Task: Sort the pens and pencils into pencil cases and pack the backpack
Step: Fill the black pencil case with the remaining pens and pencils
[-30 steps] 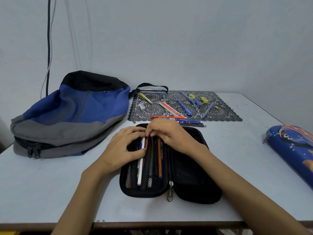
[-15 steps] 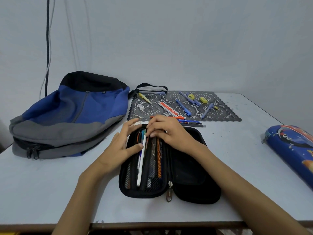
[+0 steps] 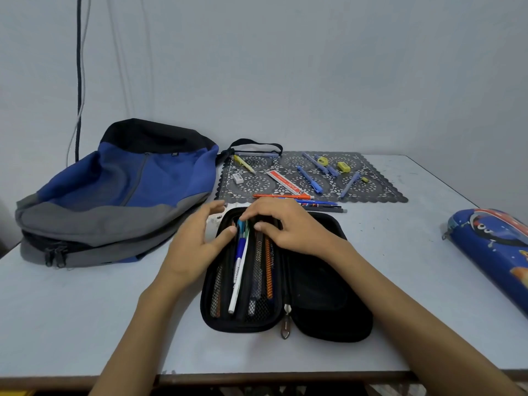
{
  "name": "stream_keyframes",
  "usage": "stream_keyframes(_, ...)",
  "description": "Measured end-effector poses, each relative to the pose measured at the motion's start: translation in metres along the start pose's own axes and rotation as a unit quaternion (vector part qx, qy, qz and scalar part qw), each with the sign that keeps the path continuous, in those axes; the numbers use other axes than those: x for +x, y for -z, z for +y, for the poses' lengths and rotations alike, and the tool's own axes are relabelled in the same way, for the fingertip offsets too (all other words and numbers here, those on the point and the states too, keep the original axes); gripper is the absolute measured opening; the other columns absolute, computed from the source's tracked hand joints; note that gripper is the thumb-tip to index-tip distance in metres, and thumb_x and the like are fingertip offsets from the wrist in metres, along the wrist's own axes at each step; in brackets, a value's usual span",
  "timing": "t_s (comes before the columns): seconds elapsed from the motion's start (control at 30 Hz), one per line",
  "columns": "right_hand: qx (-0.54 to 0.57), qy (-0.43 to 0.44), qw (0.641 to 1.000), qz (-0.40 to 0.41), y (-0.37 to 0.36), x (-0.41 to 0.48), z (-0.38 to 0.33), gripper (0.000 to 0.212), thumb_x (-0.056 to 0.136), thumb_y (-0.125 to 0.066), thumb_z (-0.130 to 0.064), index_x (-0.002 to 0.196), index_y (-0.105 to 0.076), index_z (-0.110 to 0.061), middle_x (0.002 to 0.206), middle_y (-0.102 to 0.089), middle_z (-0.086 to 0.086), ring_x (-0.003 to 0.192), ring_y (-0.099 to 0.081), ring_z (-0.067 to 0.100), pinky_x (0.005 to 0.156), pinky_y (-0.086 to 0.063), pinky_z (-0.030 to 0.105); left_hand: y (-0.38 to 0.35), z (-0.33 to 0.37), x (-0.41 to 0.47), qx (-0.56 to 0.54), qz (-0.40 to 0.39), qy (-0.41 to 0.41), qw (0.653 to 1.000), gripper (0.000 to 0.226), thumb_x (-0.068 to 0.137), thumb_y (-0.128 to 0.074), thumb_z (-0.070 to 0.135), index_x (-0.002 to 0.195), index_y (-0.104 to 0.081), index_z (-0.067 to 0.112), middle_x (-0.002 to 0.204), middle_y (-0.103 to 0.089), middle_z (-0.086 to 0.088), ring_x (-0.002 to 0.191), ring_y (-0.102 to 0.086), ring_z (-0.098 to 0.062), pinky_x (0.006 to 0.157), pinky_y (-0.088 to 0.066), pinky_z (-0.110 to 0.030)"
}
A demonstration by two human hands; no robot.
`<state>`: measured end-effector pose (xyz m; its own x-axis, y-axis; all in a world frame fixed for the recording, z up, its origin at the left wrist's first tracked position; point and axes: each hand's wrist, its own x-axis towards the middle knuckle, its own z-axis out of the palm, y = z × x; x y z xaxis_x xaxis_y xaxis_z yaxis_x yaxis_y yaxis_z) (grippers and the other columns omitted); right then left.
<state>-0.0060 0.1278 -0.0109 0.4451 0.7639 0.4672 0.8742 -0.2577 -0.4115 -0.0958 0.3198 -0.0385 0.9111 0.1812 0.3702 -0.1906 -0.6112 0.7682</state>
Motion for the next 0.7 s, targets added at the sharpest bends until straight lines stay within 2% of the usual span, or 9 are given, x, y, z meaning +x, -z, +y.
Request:
stream_keyframes(0.1,-0.005,0.002,1.0,-0.02,-0.001,-0.002,-0.003,0.033,0.087,-0.057,-0.004,0.117,-0.069,-0.011,0.118,-0.068,0.0,0.112,-0.061,0.013,0.099,-0.046,0.033,-0.001,0.001,-0.002,0.094,0.066,-0.018,0.993,0.025,0.073,-0.059,0.053,0.082,-0.064,0.029,0.098,-0.066,0.018,0.102,-0.058,-0.008,0.089,-0.045,-0.032)
stream_keyframes(0.2,-0.013,-0.001,0.999,-0.042,-0.003,-0.003,-0.007,0.037,0.085,-0.054,-0.008,0.118,-0.069,-0.014,0.121,-0.068,-0.003,0.114,-0.061,0.011,0.1,-0.046,0.034,-0.006,0.007,-0.004,0.148,0.113,-0.028,0.982,0.019,0.075,-0.062,0.039,0.063,-0.06,0.024,0.091,-0.069,0.015,0.097,-0.059,-0.011,0.078,-0.04,-0.028)
stream_keyframes(0.33,-0.031,-0.015,0.997,-0.064,-0.002,-0.004,-0.008,0.041,0.085,-0.048,-0.016,0.12,-0.069,-0.017,0.124,-0.067,-0.005,0.117,-0.059,0.007,0.101,-0.045,0.032,-0.008,0.012,-0.002,0.179,0.156,-0.057,0.97,0.015,0.076,-0.058,0.034,0.066,-0.064,0.024,0.088,-0.071,0.016,0.092,-0.059,-0.009,0.082,-0.045,-0.032)
stream_keyframes(0.43,-0.052,-0.021,0.995,-0.082,-0.005,-0.003,-0.012,0.049,0.083,-0.038,-0.028,0.121,-0.068,-0.02,0.126,-0.065,-0.006,0.118,-0.059,0.008,0.099,-0.047,0.034,-0.012,0.012,-0.002,0.157,0.139,-0.066,0.976,0.013,0.081,-0.06,0.03,0.072,-0.066,0.022,0.091,-0.07,0.016,0.094,-0.058,-0.006,0.08,-0.042,-0.027)
stream_keyframes(0.5,-0.052,-0.022,0.995,-0.084,-0.006,-0.002,-0.012,0.051,0.082,-0.037,-0.03,0.12,-0.069,-0.019,0.125,-0.066,-0.006,0.117,-0.059,0.009,0.098,-0.048,0.036,-0.012,0.01,-0.001,0.12,0.112,-0.061,0.985,0.019,0.079,-0.055,0.034,0.076,-0.067,0.021,0.093,-0.07,0.017,0.096,-0.059,-0.006,0.081,-0.043,-0.026)
stream_keyframes(0.63,-0.029,-0.02,0.997,-0.07,-0.002,-0.002,-0.013,0.037,0.085,-0.049,-0.017,0.116,-0.071,-0.016,0.121,-0.068,-0.003,0.114,-0.061,0.009,0.098,-0.047,0.035,-0.008,0.007,-0.001,0.001,0.057,-0.035,0.998,0.029,0.073,-0.049,0.048,0.072,-0.066,0.025,0.096,-0.071,0.017,0.095,-0.062,0.001,0.089,-0.045,-0.02)
stream_keyframes(0.7,-0.013,-0.011,0.999,-0.05,0.003,-0.002,-0.013,0.03,0.084,-0.058,-0.009,0.109,-0.074,-0.014,0.115,-0.07,-0.002,0.108,-0.062,0.01,0.096,-0.048,0.036,-0.004,0.004,-0.003,-0.016,0.037,-0.024,0.999,0.027,0.071,-0.051,0.053,0.071,-0.065,0.031,0.099,-0.07,0.019,0.098,-0.061,0.004,0.092,-0.043,-0.017)
